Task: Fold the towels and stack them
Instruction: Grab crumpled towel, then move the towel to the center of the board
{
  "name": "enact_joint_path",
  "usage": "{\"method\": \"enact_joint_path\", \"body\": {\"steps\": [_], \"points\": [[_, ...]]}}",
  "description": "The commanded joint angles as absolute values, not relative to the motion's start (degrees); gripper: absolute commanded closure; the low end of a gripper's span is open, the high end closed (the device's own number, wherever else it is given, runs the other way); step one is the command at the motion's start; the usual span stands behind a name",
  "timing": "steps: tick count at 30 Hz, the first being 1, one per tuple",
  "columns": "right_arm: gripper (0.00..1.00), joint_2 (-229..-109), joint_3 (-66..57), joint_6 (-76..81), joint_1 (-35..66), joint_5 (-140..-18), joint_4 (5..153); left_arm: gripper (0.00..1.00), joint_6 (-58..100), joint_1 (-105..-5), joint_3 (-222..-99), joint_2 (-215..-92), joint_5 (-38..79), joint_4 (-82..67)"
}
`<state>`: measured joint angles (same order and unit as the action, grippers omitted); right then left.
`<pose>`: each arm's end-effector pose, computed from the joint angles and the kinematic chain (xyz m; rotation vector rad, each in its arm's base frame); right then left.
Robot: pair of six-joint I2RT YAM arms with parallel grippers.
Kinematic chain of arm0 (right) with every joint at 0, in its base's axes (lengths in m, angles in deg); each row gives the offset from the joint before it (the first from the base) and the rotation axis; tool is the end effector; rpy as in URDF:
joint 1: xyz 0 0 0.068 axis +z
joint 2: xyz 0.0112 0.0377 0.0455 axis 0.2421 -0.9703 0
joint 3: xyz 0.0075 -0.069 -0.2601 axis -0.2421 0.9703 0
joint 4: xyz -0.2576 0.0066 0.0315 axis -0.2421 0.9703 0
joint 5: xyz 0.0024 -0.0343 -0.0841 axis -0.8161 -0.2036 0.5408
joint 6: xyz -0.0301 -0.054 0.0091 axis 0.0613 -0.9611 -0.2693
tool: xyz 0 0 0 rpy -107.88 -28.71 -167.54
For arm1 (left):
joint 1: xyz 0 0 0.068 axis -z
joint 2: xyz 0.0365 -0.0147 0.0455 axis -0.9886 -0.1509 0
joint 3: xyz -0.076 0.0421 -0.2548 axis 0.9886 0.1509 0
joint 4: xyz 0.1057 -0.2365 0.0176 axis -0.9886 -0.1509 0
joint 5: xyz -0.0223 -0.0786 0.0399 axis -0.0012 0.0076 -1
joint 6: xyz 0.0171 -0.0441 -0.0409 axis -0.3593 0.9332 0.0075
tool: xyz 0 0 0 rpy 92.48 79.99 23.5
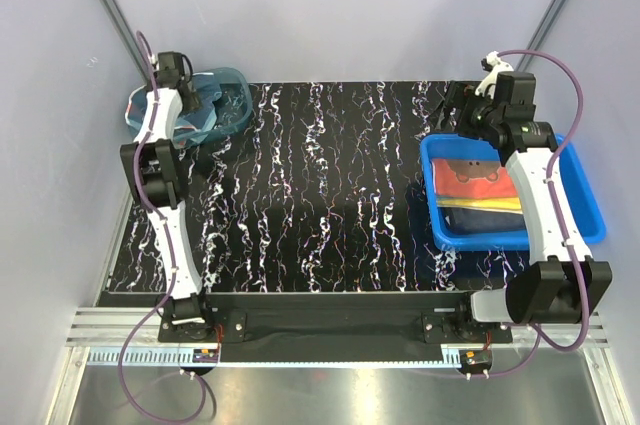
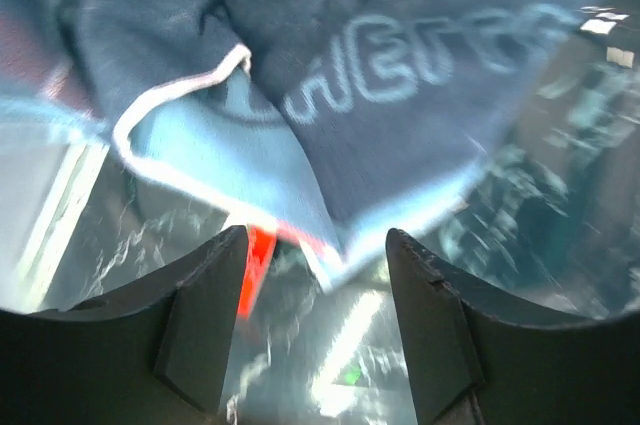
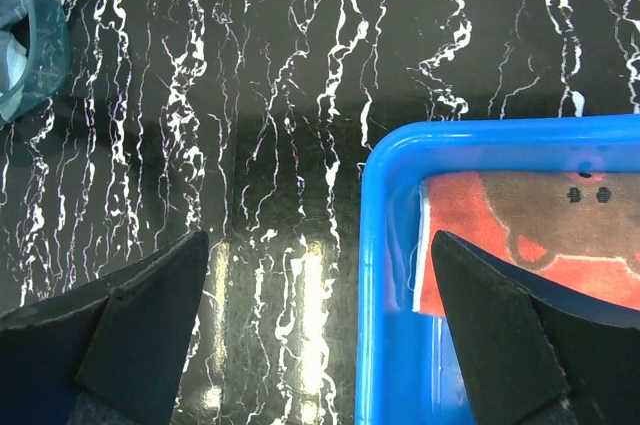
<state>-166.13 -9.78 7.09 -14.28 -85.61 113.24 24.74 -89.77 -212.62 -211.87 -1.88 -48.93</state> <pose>0.3084 0.0103 0.3748 0.0693 2.1380 0.3794 0.5211 0.0893 0.2325 -0.5946 2.3249 0.2489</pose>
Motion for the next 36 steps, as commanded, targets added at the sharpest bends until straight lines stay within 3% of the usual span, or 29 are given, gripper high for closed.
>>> {"method": "enact_joint_path", "body": {"steps": [1, 3, 6, 7, 8, 11, 17, 24, 27, 31, 36], "points": [[0.00, -166.49, -10.75, 7.88, -14.45, -86.97, 110.17, 0.33, 23.79, -91.95, -217.72, -216.20, 2.96, -47.38], [0.00, -166.58, -10.39, 7.88, -14.45, -86.97, 109.03, 0.33, 24.14, -92.31, -218.15, -219.71, 6.21, -46.50], [0.00, -168.16, -12.32, 7.80, -14.45, -87.06, 109.72, 0.43, 25.20, -92.40, -220.61, -223.15, 7.54, -46.93], [0.00, -168.94, -12.76, 7.62, -14.36, -87.06, 109.90, 0.51, 25.38, -92.40, -220.87, -223.25, 7.90, -46.85], [0.00, -169.21, -13.11, 7.71, -14.36, -87.06, 110.07, 0.74, 25.90, -92.40, -220.79, -222.99, 8.25, -46.50], [0.00, -169.92, -13.47, 7.44, -14.36, -86.97, 110.07, 0.99, 26.43, -92.40, -218.68, -216.87, 13.93, -41.86], [0.00, -170.18, -15.40, 5.51, -14.36, -88.12, 112.00, 1.00, 30.30, -90.82, -214.02, -197.90, 27.22, -33.23], [0.00, -166.50, -13.39, 8.14, -14.36, -87.58, 110.35, 1.00, 28.71, -82.48, -204.02, -176.95, 28.37, -29.27], [0.00, -165.35, -12.59, 6.06, -14.36, -90.57, 110.08, 1.00, 29.94, -77.66, -194.80, -168.34, 28.20, -30.58], [0.00, -165.78, -16.09, 5.25, -14.36, -84.26, 113.76, 0.98, 35.92, -70.79, -174.25, -158.93, 31.89, -33.13], [0.00, -167.64, -18.67, 4.98, -12.88, -86.44, 117.38, 0.76, 40.84, -62.00, -147.60, -147.14, 28.74, -27.07]]}}
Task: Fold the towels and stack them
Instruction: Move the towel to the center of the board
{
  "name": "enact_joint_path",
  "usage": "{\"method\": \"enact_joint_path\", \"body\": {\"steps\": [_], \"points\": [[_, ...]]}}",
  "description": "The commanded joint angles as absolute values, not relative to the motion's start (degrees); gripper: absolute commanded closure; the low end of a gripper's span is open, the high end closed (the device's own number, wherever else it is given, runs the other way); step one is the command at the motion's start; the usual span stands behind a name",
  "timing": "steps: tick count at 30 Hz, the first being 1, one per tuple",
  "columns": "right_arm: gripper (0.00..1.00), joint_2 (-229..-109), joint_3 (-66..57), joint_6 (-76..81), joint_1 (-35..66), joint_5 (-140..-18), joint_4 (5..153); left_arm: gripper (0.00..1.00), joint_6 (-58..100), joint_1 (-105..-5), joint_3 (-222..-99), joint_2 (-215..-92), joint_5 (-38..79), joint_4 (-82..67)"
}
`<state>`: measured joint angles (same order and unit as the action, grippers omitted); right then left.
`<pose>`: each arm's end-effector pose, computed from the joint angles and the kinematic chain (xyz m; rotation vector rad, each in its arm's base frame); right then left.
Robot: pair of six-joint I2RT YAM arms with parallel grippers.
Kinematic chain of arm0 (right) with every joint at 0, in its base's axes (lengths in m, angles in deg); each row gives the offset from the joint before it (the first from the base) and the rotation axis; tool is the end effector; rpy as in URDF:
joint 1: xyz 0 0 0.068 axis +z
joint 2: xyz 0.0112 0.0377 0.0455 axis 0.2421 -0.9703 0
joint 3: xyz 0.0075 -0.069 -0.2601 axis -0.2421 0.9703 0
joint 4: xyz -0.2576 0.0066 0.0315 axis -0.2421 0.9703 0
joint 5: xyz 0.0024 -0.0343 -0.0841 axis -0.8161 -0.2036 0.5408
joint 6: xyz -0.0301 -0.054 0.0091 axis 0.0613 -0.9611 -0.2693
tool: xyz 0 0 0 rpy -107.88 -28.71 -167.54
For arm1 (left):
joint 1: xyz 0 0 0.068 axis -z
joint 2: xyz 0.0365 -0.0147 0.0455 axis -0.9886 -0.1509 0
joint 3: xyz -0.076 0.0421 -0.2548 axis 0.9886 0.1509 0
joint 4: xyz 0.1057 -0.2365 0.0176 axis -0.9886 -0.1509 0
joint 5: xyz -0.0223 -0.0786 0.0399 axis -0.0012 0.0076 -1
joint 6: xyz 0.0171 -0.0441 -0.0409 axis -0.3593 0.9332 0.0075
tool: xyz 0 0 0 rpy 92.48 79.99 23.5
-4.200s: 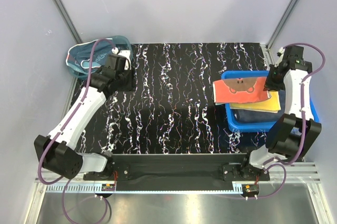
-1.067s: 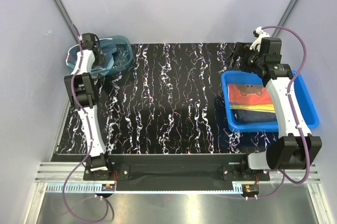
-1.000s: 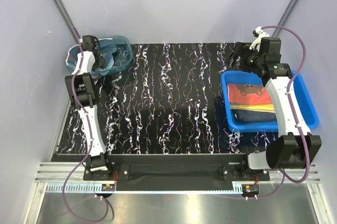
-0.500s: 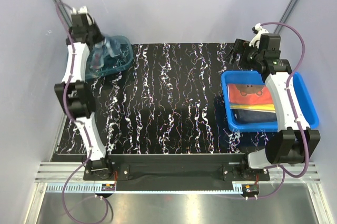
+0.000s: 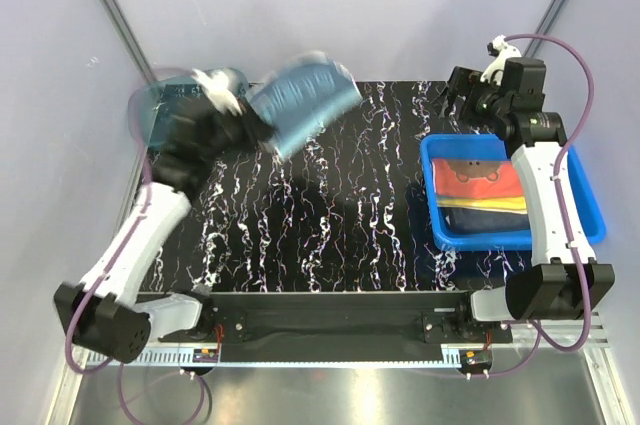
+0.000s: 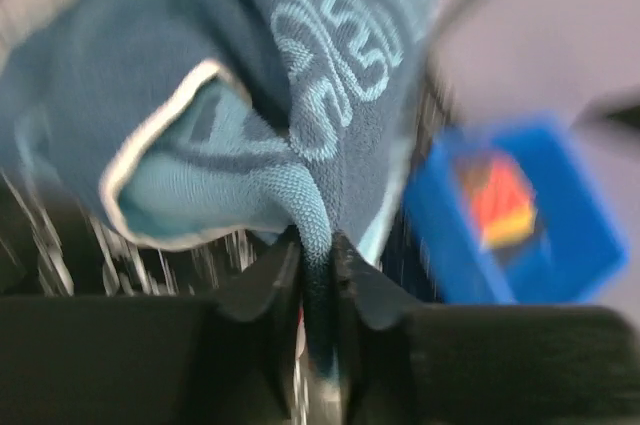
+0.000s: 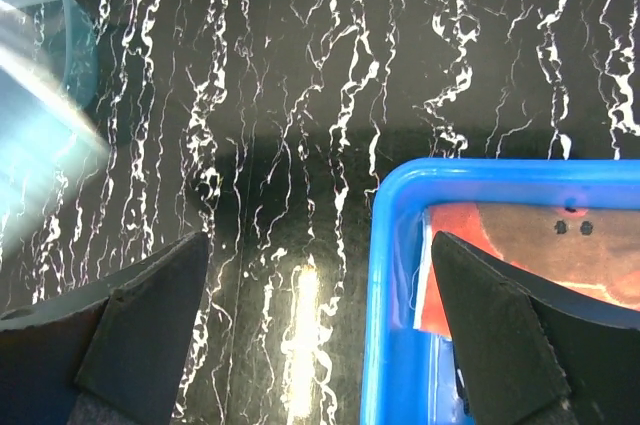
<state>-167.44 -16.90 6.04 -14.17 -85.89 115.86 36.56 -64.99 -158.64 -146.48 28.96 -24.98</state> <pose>0.3092 0.0111 0.4057 0.0338 2.0823 0.3720 0.2653 -0.0919 0.3975 0.0462 1.8637 -0.7883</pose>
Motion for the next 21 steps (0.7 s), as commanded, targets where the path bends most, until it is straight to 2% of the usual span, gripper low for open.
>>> {"method": "enact_joint_path", "body": {"steps": [1, 2, 3, 5, 10, 14, 18, 21], "points": [[0.00, -166.59, -17.44, 5.24, -12.61, -86.53, 116.59, 0.73, 41.45, -61.73, -144.88, -146.52, 28.47, -27.16], [0.00, -166.32, -15.42, 5.42, -12.34, -86.97, 116.06, 0.70, 42.24, -61.55, -139.11, -145.82, 29.25, -26.55], [0.00, -166.23, -14.71, 5.16, -11.64, -87.23, 115.70, 0.59, 42.69, -61.63, -136.87, -145.64, 28.39, -26.63], [0.00, -167.80, -14.35, 5.68, -10.76, -87.41, 116.57, 0.45, 43.04, -61.55, -132.83, -145.29, 25.67, -29.33], [0.00, -178.76, -17.51, 5.95, -1.39, -83.04, 118.25, 0.32, 43.30, -61.81, -133.25, -142.92, 14.07, -33.04], [0.00, -188.18, -22.42, 6.57, 7.23, -81.87, 114.65, 0.33, 46.28, -62.25, -129.22, -139.58, 9.40, -29.45], [0.04, -199.52, -33.41, 7.96, 12.62, -75.21, 119.97, 0.39, 47.53, -62.52, -125.26, -139.57, 14.03, -21.72], [0.09, -202.70, -30.54, 10.77, 13.32, -72.73, 119.14, 0.40, 46.91, -62.52, -126.30, -142.46, 14.49, -21.00]]}}
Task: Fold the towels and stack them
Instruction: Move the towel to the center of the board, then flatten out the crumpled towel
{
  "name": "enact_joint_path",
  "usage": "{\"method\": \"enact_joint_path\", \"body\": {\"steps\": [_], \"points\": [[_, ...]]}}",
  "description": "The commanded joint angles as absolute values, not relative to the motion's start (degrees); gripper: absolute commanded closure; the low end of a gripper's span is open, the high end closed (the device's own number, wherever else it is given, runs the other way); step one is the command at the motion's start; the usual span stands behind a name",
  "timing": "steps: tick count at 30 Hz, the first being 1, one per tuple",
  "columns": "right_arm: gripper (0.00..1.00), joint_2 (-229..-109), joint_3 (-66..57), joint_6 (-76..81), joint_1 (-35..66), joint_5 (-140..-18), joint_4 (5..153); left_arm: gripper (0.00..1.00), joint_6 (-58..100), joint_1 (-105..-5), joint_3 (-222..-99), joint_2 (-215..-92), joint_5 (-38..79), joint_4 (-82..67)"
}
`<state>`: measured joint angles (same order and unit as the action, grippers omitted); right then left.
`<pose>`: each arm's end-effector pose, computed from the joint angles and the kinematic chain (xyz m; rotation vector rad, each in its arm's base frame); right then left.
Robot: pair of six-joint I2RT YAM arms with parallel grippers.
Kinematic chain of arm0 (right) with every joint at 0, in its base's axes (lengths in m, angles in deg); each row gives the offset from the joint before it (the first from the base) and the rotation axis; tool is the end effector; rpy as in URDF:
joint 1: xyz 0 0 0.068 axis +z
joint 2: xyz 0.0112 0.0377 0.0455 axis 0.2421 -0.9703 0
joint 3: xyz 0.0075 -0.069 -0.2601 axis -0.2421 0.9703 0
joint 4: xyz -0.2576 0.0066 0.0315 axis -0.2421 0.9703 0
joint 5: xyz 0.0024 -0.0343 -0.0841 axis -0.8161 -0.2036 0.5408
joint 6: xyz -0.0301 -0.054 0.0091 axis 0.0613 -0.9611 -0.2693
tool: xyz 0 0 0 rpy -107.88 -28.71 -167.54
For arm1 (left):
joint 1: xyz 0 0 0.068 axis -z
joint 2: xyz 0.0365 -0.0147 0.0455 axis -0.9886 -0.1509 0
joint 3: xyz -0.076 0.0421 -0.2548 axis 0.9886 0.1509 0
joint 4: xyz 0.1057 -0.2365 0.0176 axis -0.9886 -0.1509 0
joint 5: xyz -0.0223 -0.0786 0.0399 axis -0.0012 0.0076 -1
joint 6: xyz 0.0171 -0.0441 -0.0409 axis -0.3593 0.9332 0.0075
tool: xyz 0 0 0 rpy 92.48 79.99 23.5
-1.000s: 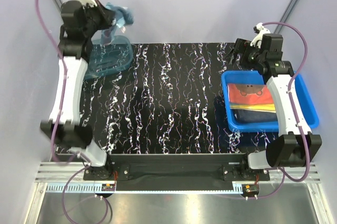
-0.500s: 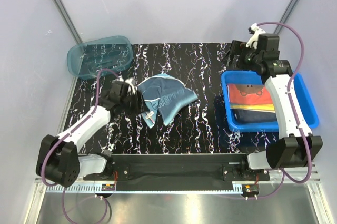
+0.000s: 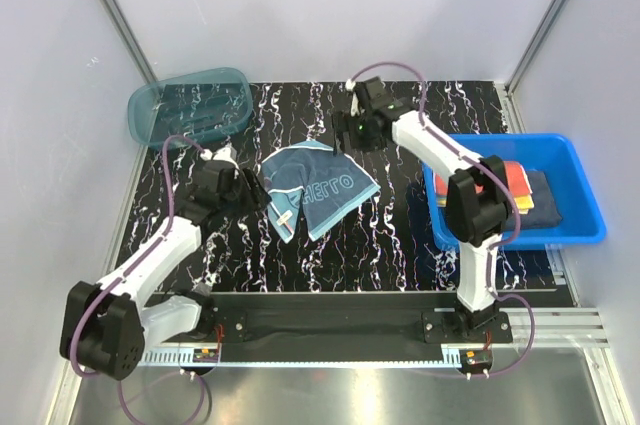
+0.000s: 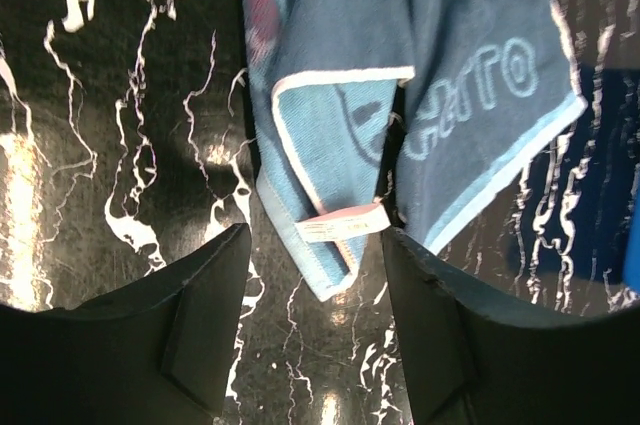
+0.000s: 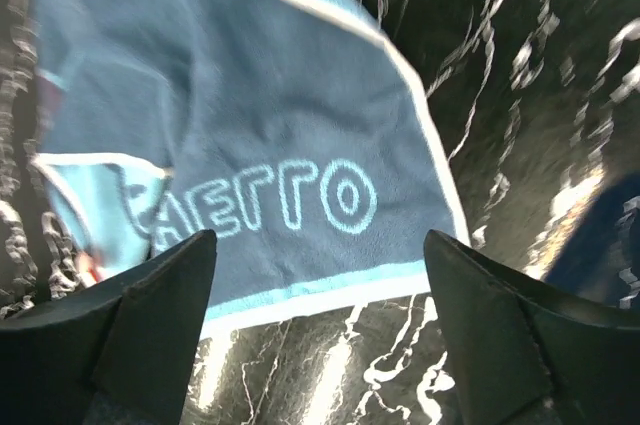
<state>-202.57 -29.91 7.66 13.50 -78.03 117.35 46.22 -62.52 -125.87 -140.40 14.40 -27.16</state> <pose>0.3985 0.2138 0.2540 -0.3937 2.5043 0.4278 0.2218 -0.0772 0.2164 -0.3417 2.3400 -0.5226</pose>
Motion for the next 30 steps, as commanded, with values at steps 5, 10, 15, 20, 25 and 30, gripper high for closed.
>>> {"method": "enact_joint_path", "body": {"steps": [5, 10, 15, 20, 25, 30], "points": [[0.22, -200.51, -22.10, 9.91, 13.76, -74.57, 117.46, 0.46, 45.86, -61.82, -126.49, -148.36, 13.44, -19.53], [0.28, -194.71, -13.75, 9.64, 14.47, -72.84, 116.14, 0.46, 46.82, -59.44, -126.56, -152.31, 14.49, -15.82], [0.30, -193.56, -8.99, 11.31, 14.56, -66.32, 115.35, 0.45, 47.00, -59.00, -129.55, -160.12, 15.28, -15.56], [0.38, -194.70, -7.50, 13.24, 14.55, -66.05, 111.41, 0.66, 46.56, -59.00, -132.19, -164.44, 15.28, -16.25], [0.44, -197.69, -8.89, 15.09, 14.56, -64.13, 111.74, 1.00, 43.67, -59.52, -137.37, -168.14, 13.36, -21.17], [0.45, -193.31, -6.79, 13.34, 14.56, -63.94, 110.51, 0.95, 41.99, -65.93, -146.42, -167.53, 6.06, -29.96]]}}
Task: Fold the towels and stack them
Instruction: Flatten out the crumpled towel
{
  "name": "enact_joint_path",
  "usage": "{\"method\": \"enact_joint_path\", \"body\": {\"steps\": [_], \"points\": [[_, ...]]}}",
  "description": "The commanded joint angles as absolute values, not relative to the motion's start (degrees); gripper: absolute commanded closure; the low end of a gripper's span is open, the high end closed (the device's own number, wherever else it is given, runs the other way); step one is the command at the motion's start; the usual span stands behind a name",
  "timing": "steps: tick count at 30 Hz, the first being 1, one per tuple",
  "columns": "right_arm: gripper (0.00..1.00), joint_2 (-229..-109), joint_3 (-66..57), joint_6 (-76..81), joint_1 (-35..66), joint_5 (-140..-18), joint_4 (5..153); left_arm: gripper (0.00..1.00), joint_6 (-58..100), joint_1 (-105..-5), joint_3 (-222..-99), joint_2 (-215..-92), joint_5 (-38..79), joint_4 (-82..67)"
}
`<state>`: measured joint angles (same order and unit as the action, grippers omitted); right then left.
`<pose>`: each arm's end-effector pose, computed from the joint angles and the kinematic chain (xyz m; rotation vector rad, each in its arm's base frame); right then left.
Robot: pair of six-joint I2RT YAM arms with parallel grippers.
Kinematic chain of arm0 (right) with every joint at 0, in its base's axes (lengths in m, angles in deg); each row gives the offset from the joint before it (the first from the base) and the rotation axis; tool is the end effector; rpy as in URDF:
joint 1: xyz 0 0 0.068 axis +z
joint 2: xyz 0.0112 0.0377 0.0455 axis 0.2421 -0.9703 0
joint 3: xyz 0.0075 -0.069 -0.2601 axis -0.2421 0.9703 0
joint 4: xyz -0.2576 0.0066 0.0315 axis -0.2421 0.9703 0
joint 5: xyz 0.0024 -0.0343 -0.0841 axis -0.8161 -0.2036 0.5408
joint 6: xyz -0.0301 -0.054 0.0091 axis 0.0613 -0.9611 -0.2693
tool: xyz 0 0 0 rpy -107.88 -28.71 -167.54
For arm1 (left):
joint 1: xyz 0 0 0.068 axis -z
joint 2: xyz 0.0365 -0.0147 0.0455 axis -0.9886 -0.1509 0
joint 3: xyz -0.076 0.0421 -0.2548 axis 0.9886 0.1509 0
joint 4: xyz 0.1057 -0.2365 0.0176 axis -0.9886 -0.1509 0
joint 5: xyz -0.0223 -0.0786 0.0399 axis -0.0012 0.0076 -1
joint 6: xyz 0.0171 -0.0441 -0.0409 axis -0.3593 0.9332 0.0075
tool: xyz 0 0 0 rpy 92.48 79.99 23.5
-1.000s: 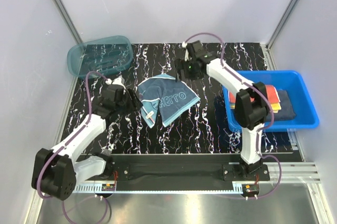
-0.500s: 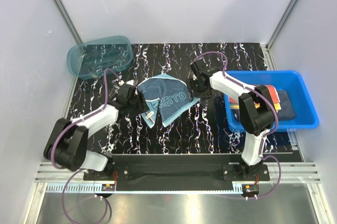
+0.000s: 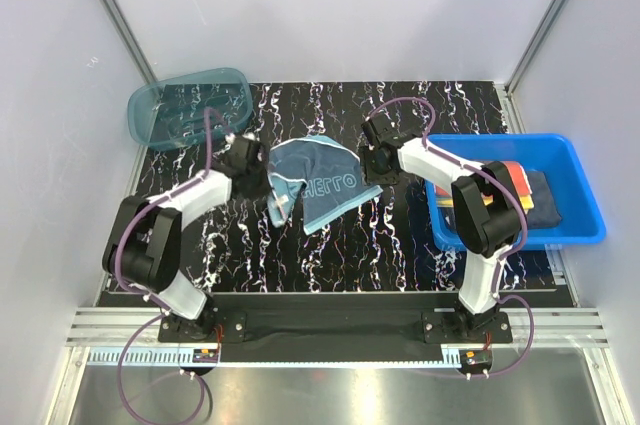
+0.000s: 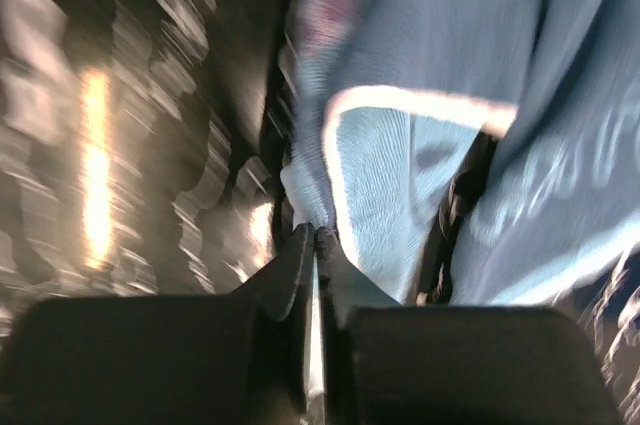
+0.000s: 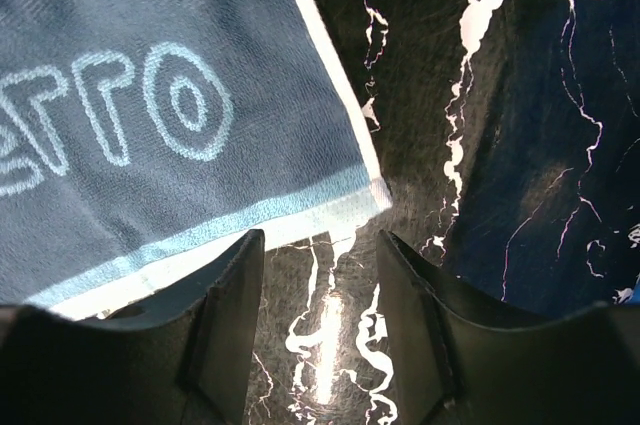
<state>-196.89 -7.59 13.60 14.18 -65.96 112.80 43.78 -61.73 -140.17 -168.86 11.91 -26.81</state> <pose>0.3513 0.1832 0.1786 -0.2152 2.6906 0.1191 0.3002 -0.1064 0.1685 -0.3246 2.5651 -0.3468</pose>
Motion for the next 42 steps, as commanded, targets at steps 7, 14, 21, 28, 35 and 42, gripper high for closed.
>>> {"method": "enact_joint_path", "body": {"steps": [7, 14, 21, 28, 35, 42], "points": [[0.41, -189.00, -3.80, 11.22, 14.29, -66.23, 109.90, 0.47, 35.93, -60.24, -153.38, -160.24, -3.97, -36.91], [0.45, -190.13, -2.66, 12.54, 11.48, -69.21, 107.44, 0.48, 42.60, -47.68, -138.99, -157.68, 10.00, -26.83], [0.49, -191.89, -1.78, 13.15, 9.81, -74.04, 105.24, 0.48, 46.29, -43.88, -135.46, -162.43, 9.74, -24.53], [0.50, -195.23, -1.43, 13.68, 9.72, -74.23, 103.66, 0.46, 50.42, -43.36, -131.14, -163.83, 11.24, -19.35], [0.51, -199.62, -3.97, 11.22, 9.72, -71.77, 104.35, 0.49, 51.92, -43.18, -129.91, -168.84, 12.03, -14.33], [0.52, -198.84, -0.38, 12.54, 9.72, -70.89, 103.05, 0.60, 52.01, -43.00, -129.12, -169.81, 11.07, -14.94]]}}
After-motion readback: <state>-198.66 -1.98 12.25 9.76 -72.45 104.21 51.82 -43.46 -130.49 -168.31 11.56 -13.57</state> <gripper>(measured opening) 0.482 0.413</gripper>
